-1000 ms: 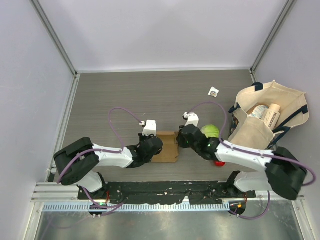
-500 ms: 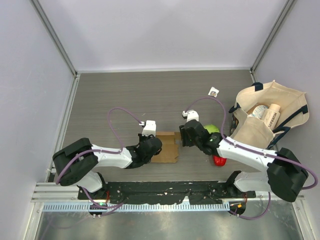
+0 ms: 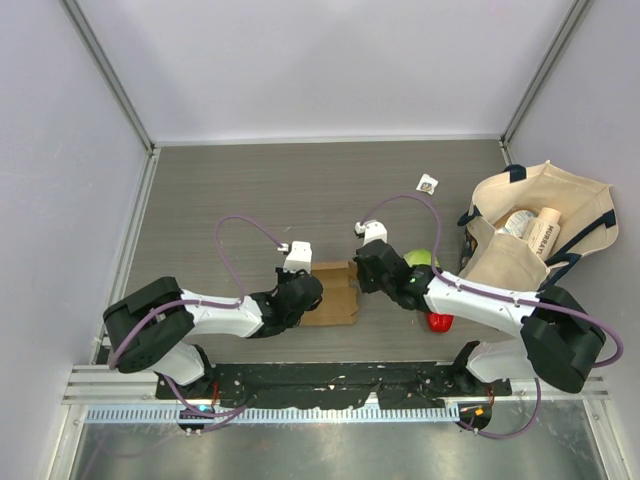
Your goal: Fold the paper box
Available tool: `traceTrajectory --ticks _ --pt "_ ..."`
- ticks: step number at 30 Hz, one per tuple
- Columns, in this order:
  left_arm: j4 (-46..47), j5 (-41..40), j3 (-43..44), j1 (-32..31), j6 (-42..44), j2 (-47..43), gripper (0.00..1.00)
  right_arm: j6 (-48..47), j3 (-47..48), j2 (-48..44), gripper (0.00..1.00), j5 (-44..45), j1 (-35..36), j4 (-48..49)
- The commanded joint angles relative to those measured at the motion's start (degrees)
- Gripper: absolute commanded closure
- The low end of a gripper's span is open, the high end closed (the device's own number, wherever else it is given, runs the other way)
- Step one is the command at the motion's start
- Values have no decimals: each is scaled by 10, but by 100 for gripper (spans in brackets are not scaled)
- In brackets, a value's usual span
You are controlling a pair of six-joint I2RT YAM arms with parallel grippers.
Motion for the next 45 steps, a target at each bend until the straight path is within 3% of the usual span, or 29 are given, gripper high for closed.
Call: traceTrajectory --ticks 1,12,19,22,26,29,33,37,39,41,45 --pt "10 4 -1 -2 -7 -11 100 56 14 -18 100 12 22 30" --pt "12 0 0 -2 -14 -5 100 226 62 5 100 58 30 -38" --pt "-12 5 12 -2 -13 -11 99 213 90 31 100 98 41 -78" --pt "-35 8 14 -2 -17 -26 86 197 68 21 100 98 41 -47" --pt "-69 8 7 -2 -27 -70 59 167 44 0 100 108 41 -27" --pt "-89 14 -5 -1 -38 -117 49 157 37 -6 100 122 42 -24" --pt "-111 41 -38 -2 -72 -191 47 150 37 2 100 116 41 -10" --pt "-125 104 -62 -2 -115 -255 58 150 49 17 100 120 42 -11" --pt "-87 135 -83 -2 -124 -266 72 151 51 21 100 126 44 -13" --pt "1 189 -97 -2 -112 -249 83 154 52 24 100 128 45 -11" --pt "75 228 -67 -2 -95 -149 93 153 56 31 100 124 46 -10"
